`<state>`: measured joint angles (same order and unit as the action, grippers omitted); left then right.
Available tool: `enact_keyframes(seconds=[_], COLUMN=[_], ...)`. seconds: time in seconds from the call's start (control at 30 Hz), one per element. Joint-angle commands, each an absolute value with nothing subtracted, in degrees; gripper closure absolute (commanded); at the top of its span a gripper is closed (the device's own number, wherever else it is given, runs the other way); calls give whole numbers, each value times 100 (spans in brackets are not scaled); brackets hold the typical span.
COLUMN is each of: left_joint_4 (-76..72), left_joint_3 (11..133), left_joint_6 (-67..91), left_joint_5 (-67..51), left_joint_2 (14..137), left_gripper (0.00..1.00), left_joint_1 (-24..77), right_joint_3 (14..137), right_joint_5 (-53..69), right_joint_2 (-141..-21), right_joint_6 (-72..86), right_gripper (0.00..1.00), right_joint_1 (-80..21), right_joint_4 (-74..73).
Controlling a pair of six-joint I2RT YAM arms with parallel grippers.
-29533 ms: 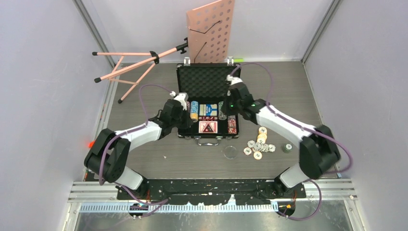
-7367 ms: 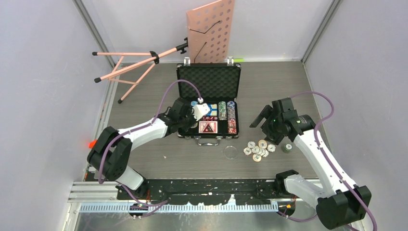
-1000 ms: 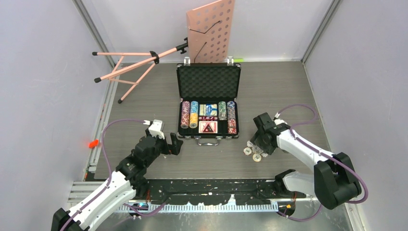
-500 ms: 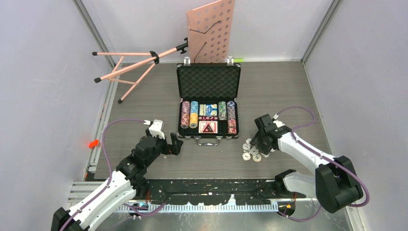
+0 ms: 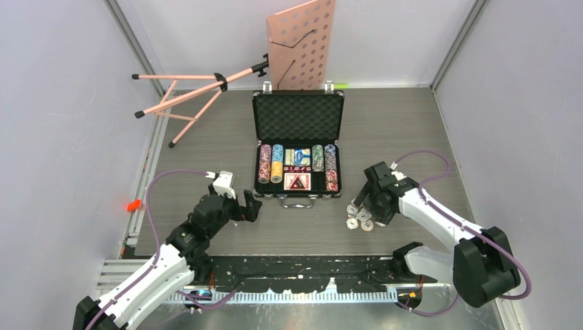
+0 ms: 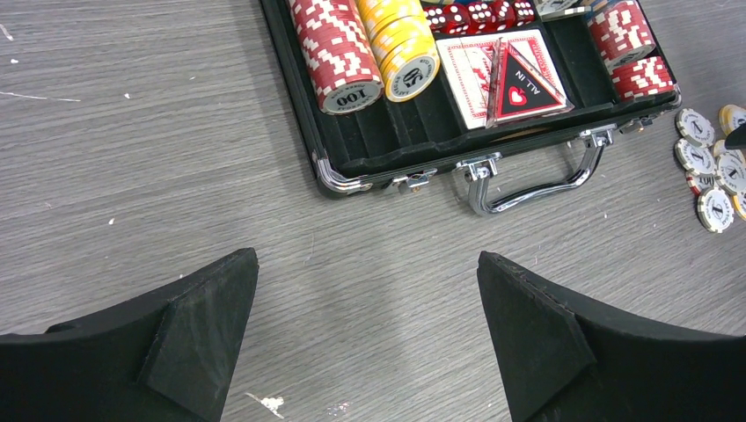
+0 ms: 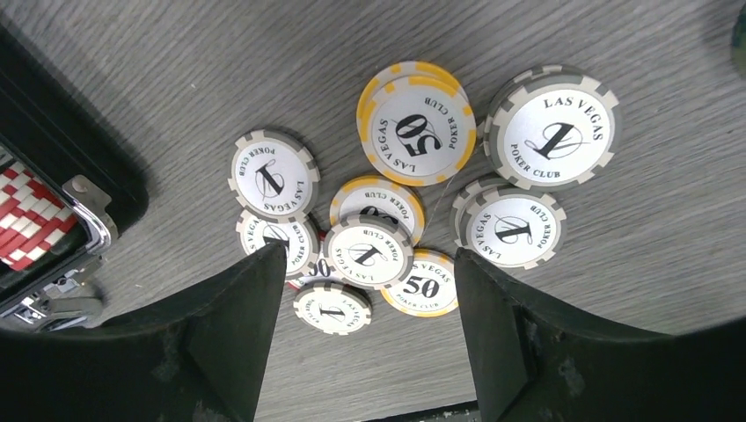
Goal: Pack up texas hold em set
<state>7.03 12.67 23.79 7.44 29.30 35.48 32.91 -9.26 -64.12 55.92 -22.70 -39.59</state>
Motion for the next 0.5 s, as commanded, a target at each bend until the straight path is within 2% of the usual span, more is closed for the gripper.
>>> enact_keyframes(seconds=[0.0, 0.47], left_joint_4=[392, 406], left_joint_3=[1318, 1318], left_joint_6=[2340, 2342], left_joint_5=[681, 686], left_joint_2=[2944, 2917], left_gripper=[1, 1], left_joint_1=[3533, 3532], right_joint_3=[3917, 4702], right_joint_5=[-1231, -1411], right_joint_2=[-6727, -8339], right_joint_6=[5298, 4899], right_gripper=[25, 27], right_joint_1=[-2276, -2524], right_joint_4=[-4161, -3851])
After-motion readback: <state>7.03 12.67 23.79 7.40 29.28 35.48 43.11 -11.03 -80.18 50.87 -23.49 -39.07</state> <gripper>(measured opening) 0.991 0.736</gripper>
